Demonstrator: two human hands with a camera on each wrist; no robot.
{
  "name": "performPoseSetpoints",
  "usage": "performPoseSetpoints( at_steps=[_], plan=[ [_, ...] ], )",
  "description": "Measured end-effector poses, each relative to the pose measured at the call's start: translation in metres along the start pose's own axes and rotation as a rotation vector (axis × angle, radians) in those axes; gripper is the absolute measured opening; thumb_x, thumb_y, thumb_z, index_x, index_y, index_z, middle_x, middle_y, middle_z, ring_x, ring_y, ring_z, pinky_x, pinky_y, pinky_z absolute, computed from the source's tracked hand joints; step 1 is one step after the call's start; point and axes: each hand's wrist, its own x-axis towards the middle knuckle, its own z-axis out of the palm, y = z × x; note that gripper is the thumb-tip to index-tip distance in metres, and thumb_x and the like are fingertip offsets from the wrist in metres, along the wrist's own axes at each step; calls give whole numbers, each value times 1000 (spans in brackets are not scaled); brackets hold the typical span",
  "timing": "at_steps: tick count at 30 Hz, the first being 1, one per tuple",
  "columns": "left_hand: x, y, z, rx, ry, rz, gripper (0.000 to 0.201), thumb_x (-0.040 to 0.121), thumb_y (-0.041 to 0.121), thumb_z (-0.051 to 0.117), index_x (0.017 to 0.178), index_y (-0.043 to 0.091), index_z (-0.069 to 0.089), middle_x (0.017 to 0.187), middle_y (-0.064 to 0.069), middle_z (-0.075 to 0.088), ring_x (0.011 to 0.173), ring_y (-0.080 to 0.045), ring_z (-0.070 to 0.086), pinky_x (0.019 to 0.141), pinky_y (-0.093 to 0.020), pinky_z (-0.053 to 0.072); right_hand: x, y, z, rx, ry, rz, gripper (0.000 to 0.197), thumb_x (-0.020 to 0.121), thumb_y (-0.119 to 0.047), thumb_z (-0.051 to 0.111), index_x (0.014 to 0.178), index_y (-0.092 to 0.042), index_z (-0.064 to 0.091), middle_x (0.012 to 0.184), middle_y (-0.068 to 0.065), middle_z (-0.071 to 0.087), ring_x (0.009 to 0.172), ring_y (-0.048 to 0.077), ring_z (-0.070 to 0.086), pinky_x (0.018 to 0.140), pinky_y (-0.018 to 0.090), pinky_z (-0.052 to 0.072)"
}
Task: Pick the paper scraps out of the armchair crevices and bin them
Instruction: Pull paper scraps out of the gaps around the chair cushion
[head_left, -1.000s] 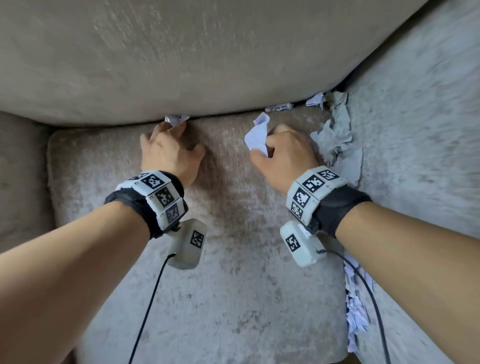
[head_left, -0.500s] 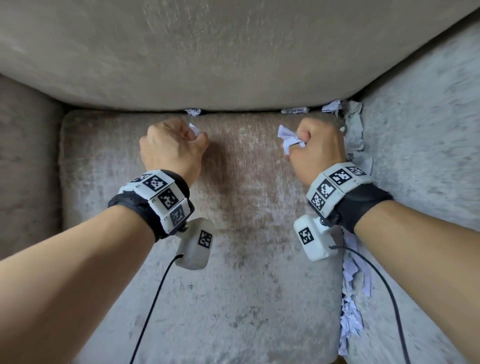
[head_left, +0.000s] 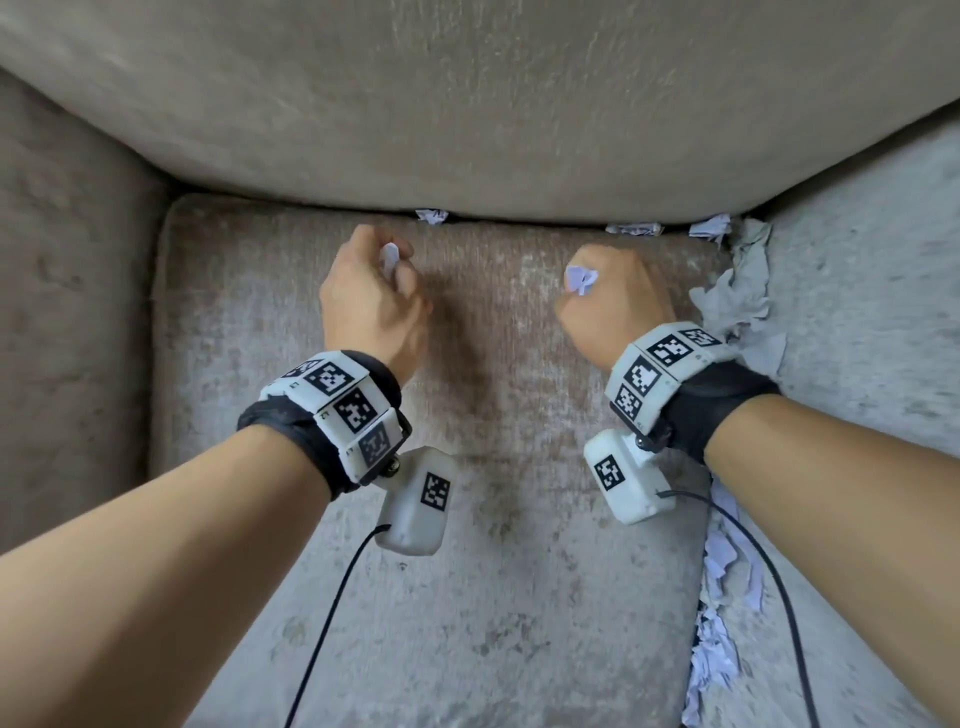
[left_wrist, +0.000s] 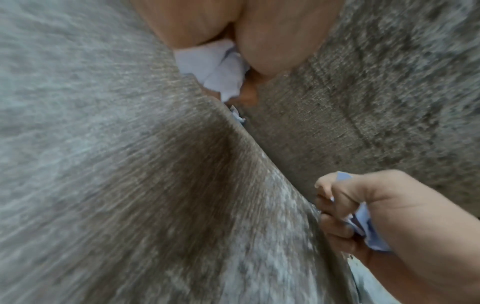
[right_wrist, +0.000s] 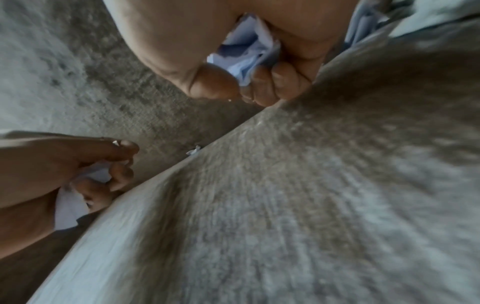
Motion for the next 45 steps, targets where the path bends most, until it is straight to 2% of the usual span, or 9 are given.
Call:
performPoseSetpoints(
  at_steps=[6,10,15,20,26,32,38,42,45],
  plan=[
    [-4,-17,-23,-88,55,-100,23,92,20,36,92,28,58,79,3,65,68,-27,63,64,-45,56,14,-60,35,-71,-81,-12,60,84,-45,57,43,-10,28,42,3,28,49,25,32,52,33,24],
    [-6,-39,-40,-82,81,-146,23,94,21,40,91,27,62,82,6,67,82,-22,64,79,-41,54,34,-90,60,-41,36,67,43,83,-37,53,54,-7,44,62,8,48,71,33,44,63,29,32],
    [-8,-58,-52,-113,72,-217,21,94,24,46,85,25,65,74,7,66,75,-18,62,72,-34,51,51,-104,82,-11,188,163,34,80,-42,59,82,-9,67,96,7,67,98,34,60,67,28,37],
    [-10,-65,-59,-146,66,-224,22,94,22,48,80,26,64,65,10,63,65,-10,56,65,-27,43,53,-112,89,142,279,330,29,70,-45,67,71,-16,65,85,-2,72,81,28,66,61,25,40],
    [-7,-72,-65,-136,100,-225,24,92,23,49,74,30,62,65,10,64,67,-8,59,66,-25,44,55,-115,88,130,307,386,36,69,-49,67,90,-20,66,98,-3,70,95,25,65,67,24,38],
    [-12,-75,-68,-79,83,-206,22,93,27,50,75,33,61,73,9,67,81,-16,64,78,-35,52,58,-108,91,84,285,281,35,72,-49,67,70,-16,58,88,-3,70,88,27,63,64,24,37],
    [-18,-66,-70,-60,72,-197,20,90,26,47,80,29,64,75,9,68,85,-17,66,83,-39,54,44,-100,80,91,275,172,54,79,-42,66,51,-10,32,49,3,31,47,18,29,41,28,17],
    [-19,-43,-63,-13,35,-147,21,90,28,46,84,28,66,80,9,70,89,-17,66,85,-39,54,29,-88,61,27,233,60,44,81,-37,56,56,-7,37,54,5,42,61,30,45,49,29,24],
    [-19,-18,-47,33,-27,-114,20,90,30,48,87,26,68,90,6,72,92,-20,66,84,-39,55,17,-69,38,-11,193,63,40,80,-30,53,53,-9,32,52,7,33,54,29,35,49,31,20]
  ],
)
